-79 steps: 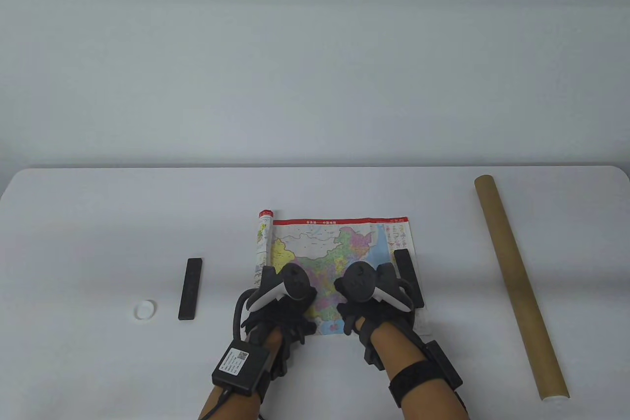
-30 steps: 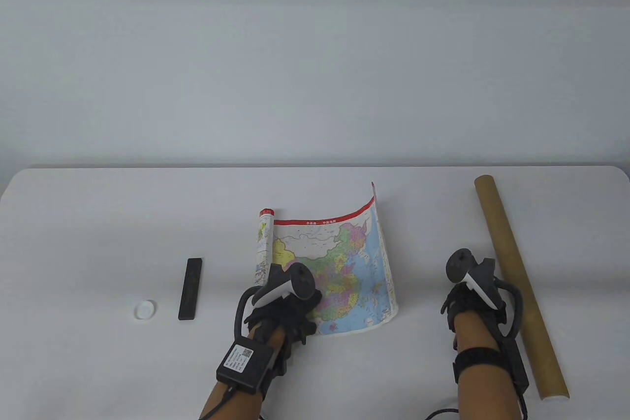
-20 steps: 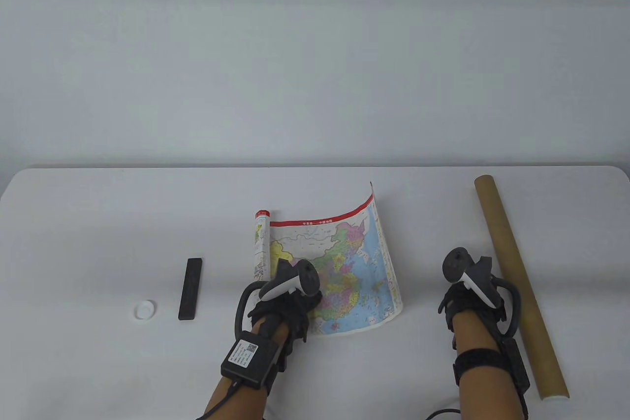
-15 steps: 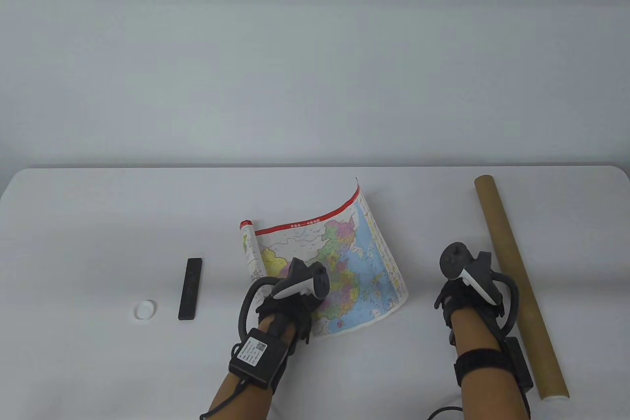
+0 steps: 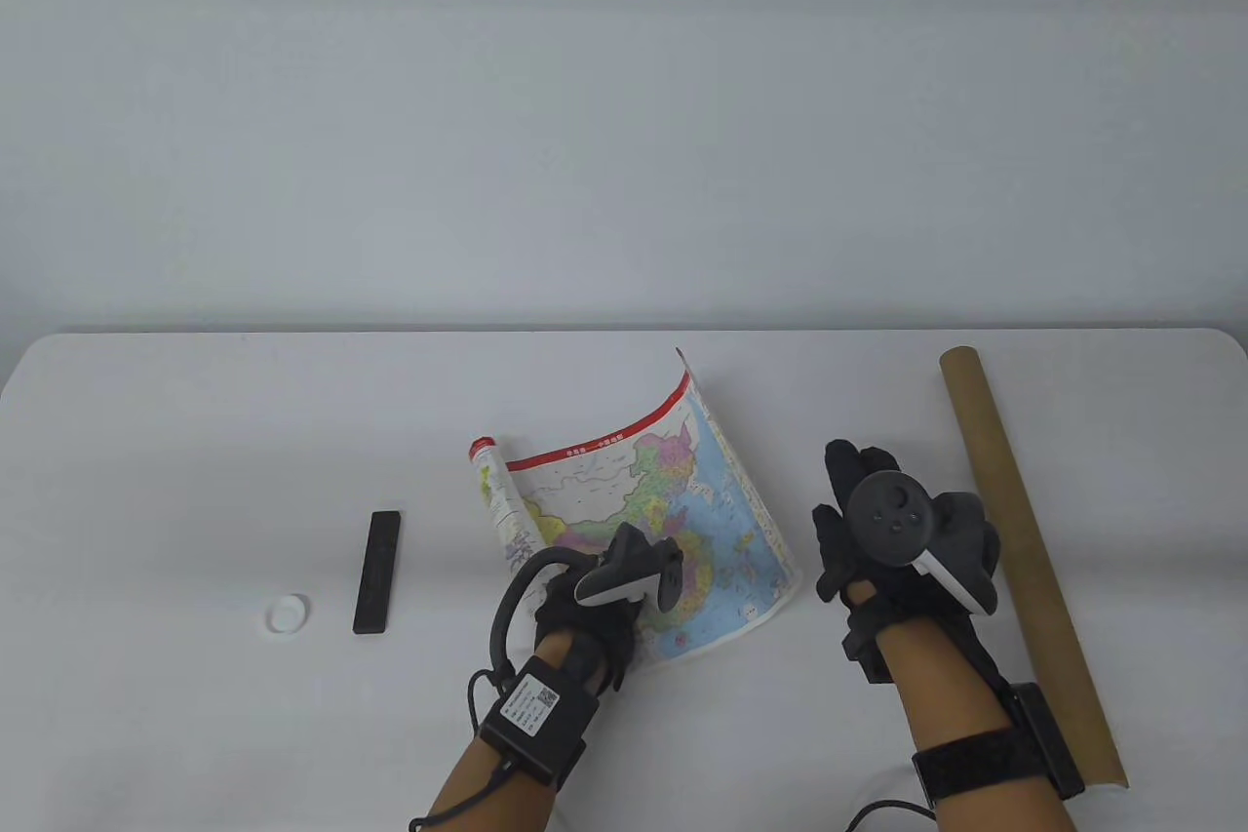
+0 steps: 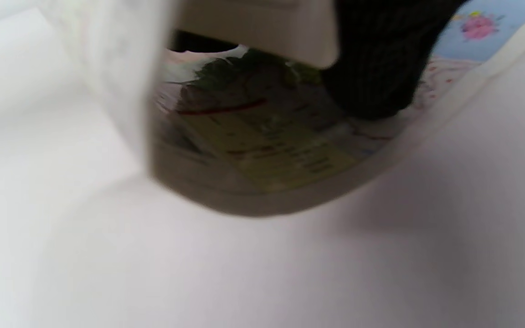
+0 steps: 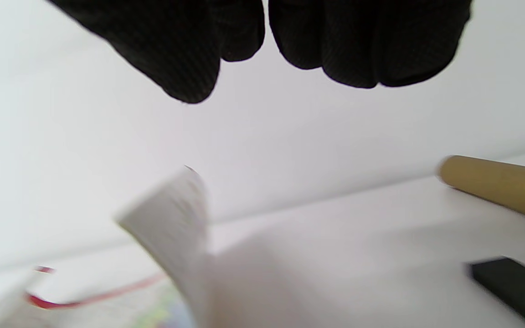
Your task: Roll up map and store in mailing tube
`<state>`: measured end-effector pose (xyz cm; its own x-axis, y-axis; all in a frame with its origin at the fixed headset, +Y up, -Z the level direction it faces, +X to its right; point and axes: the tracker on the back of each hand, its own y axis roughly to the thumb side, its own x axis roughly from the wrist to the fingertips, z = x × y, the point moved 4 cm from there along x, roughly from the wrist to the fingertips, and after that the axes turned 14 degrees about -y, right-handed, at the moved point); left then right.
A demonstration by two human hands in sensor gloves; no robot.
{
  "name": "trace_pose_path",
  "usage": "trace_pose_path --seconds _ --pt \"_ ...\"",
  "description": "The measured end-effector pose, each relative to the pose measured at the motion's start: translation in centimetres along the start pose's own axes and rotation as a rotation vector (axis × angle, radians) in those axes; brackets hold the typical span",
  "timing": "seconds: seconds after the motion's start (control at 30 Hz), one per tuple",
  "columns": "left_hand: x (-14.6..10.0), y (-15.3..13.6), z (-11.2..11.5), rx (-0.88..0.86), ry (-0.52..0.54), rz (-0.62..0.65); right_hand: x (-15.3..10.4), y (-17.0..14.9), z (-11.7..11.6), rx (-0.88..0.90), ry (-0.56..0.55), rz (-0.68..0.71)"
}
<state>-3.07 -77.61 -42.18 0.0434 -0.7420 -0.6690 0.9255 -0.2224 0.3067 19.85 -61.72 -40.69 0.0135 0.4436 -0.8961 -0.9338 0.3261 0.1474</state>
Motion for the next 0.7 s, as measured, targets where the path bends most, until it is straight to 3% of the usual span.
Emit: trace_pose_path --seconds 0.23,0.5,0.63,0.7 --pt "-0.5 1.8 0.7 0.057 0.049 0.048 -1.3 3.2 0.9 0.108 -0.036 0.104" --pt "-1.3 3.9 0.6 0.307 0.137 -0.06 -2.9 4.2 0.6 0.212 -0.037 0.157" --pt "-1.1 4.4 0.6 0.381 0.132 -0.077 -3.6 4.2 0.0 0.248 -0.027 0.172" --pt "-0.5 4.0 0.8 0.307 0.071 -0.041 -3.8 4.2 -0.4 0.261 -0.018 0.179"
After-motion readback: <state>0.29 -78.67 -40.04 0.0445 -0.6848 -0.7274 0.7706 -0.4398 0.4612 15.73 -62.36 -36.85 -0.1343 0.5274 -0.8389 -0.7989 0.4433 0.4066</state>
